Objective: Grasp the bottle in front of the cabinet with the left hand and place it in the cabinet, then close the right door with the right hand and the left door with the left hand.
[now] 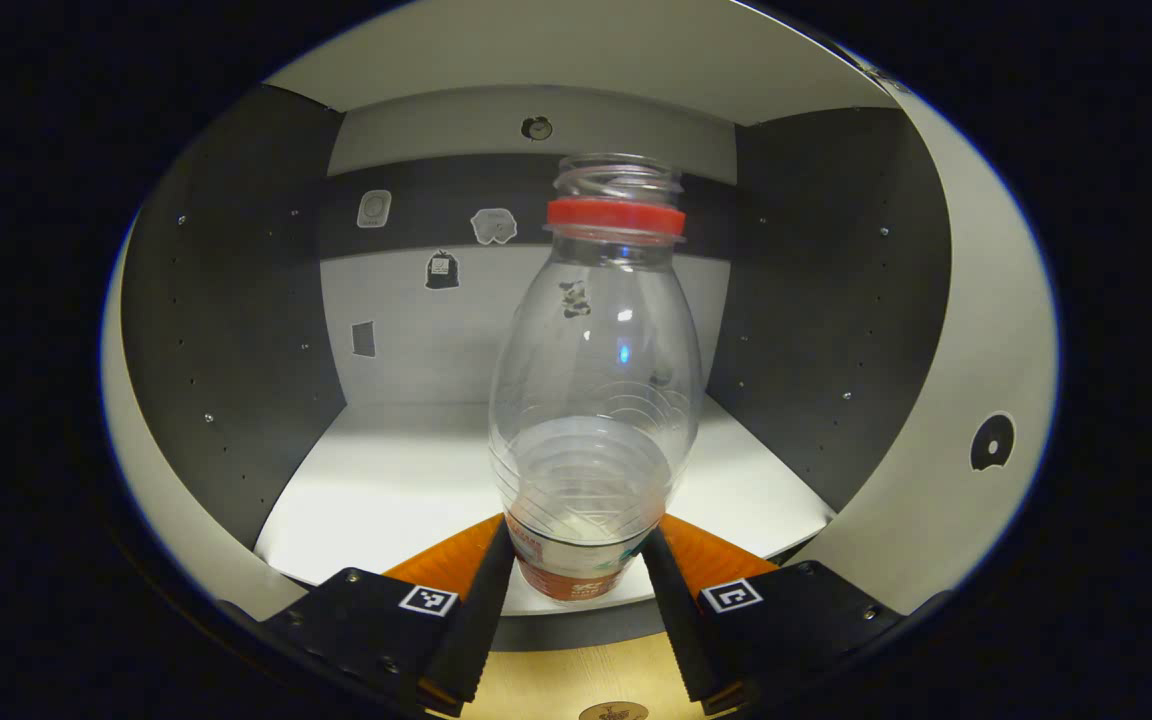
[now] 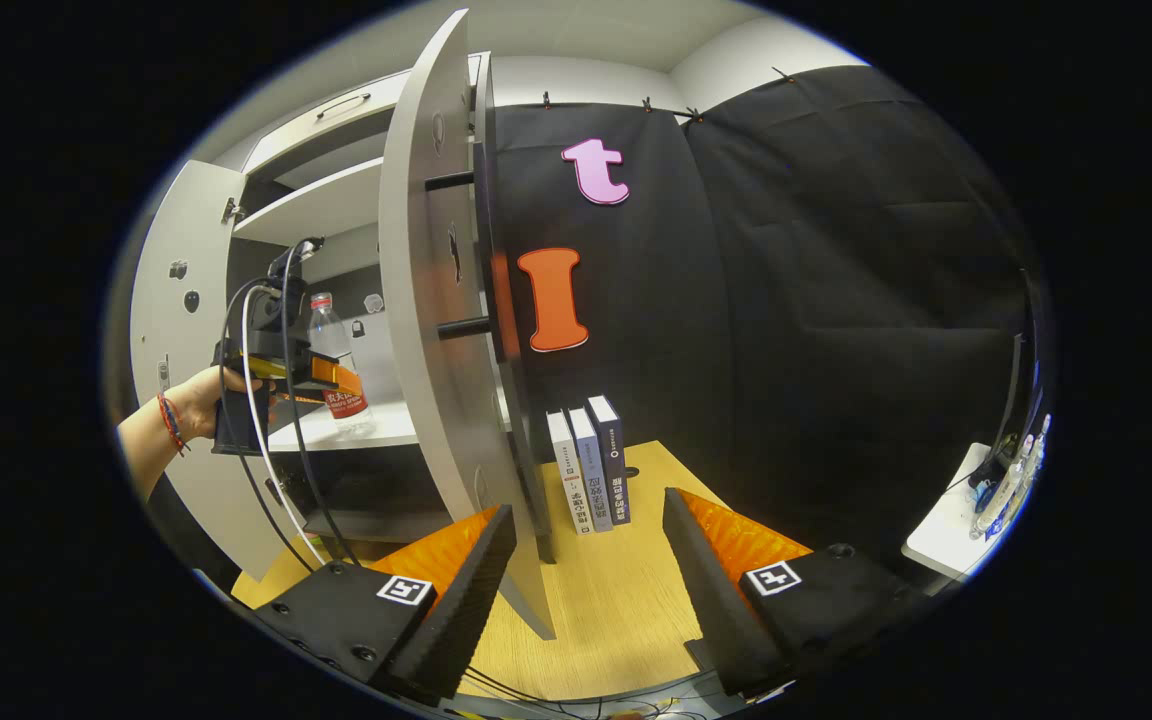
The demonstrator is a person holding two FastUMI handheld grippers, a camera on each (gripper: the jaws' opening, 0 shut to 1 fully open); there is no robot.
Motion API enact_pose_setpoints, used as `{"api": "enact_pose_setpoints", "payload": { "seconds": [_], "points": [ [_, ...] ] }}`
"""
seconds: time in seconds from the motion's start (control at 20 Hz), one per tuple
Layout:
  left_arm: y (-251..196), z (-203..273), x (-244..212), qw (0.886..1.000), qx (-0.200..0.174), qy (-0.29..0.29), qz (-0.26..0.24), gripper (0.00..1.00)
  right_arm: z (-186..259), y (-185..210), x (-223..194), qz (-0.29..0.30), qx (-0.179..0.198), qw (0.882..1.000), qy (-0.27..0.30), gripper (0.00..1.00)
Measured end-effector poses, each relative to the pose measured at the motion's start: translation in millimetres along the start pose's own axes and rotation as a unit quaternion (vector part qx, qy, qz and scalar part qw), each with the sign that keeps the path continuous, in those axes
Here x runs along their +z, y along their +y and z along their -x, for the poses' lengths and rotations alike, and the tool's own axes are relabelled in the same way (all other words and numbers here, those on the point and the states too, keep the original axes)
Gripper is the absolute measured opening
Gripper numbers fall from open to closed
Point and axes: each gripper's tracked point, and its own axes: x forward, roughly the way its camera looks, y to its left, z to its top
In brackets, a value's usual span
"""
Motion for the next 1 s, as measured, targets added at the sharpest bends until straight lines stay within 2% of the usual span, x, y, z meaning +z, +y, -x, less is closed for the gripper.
{"api": "enact_pose_setpoints", "payload": {
  "seconds": [0.45, 0.5, 0.65, 0.9, 1.0],
  "points": [
    [0, -7, 3, 1.0, 0.003, -0.002, -0.009, 0.78, 4, 2, 1, -0.004, -0.016, 1.0, 0.001, 0.98],
    [-1, -6, 3, 1.0, 0.002, -0.005, -0.008, 0.82, 5, 3, 2, -0.003, -0.018, 1.0, -0.003, 0.98],
    [2, 2, 3, 1.0, 0.004, -0.015, -0.008, 0.92, 8, 8, -5, -0.002, -0.019, 1.0, 0.001, 0.98],
    [6, 24, -1, 1.0, 0.009, -0.025, -0.003, 0.94, 22, 11, -10, -0.005, -0.028, 1.0, -0.002, 0.98],
    [14, 45, -6, 0.999, 0.028, -0.027, 0.009, 0.95, 32, 8, -7, -0.003, -0.037, 0.999, -0.011, 0.98]
  ]
}}
